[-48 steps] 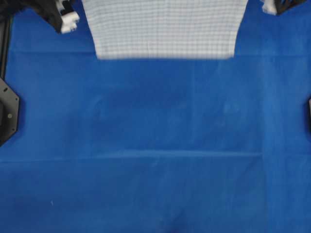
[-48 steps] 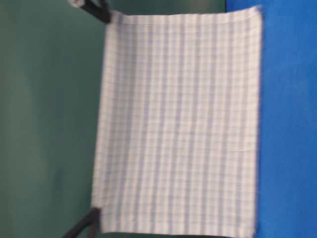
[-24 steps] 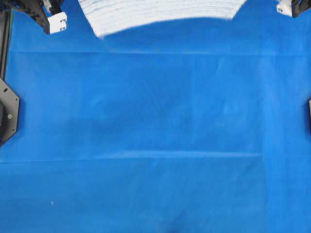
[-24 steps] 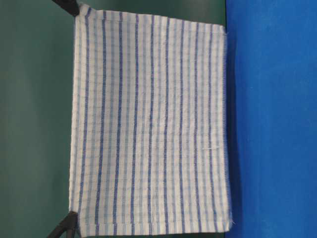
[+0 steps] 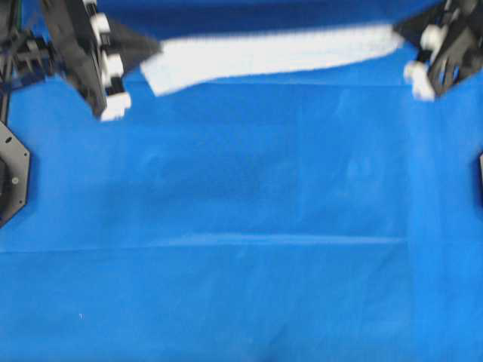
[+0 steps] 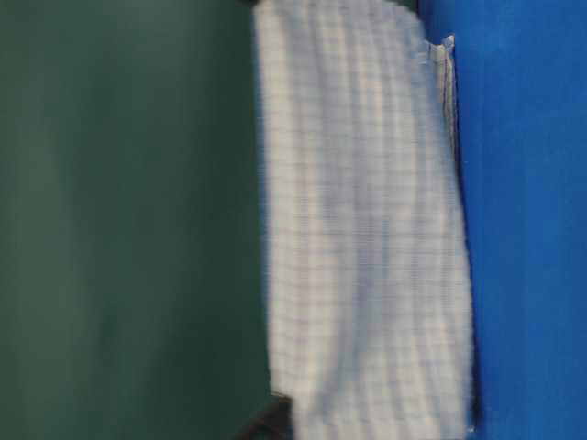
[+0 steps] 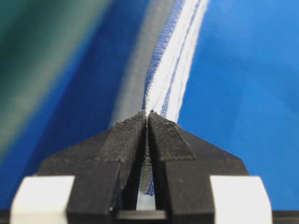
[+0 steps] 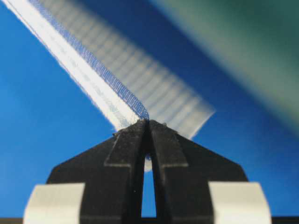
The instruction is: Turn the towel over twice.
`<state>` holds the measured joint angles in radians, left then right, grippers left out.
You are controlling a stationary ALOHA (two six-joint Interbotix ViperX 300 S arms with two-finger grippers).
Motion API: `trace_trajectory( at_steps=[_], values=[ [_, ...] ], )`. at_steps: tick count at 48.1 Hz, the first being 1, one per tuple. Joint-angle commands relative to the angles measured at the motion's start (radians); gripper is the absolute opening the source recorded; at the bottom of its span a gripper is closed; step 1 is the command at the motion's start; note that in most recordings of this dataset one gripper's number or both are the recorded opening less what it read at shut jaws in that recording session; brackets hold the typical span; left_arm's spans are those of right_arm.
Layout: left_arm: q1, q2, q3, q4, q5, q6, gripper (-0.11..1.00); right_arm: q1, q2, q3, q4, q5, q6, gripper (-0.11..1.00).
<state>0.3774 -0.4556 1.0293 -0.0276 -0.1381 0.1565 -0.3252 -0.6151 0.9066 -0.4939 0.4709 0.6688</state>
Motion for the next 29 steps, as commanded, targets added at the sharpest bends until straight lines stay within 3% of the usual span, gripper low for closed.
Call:
trace_trajectory(
  at_steps=[1, 8, 21, 29],
  values=[
    [-0.064, 0.015, 0.014, -0.002, -0.012, -0.006, 0.02, 0.075, 0.015, 0.025, 0.021, -0.025, 0.034, 0.04],
    [-0.195, 0.067, 0.044, -0.003, -0.012, -0.041, 0.02, 0.189, 0.074, 0.078, 0.029, -0.058, 0.133, 0.04],
    [-0.353, 0.202, 0.063, -0.003, -0.021, -0.225, 0.02, 0.373, 0.235, 0.129, 0.029, -0.121, 0.318, 0.04],
    [-0.462, 0.281, 0.067, -0.003, -0.069, -0.287, 0.02, 0.479, 0.313, 0.129, 0.029, -0.16, 0.407, 0.04]
  ],
)
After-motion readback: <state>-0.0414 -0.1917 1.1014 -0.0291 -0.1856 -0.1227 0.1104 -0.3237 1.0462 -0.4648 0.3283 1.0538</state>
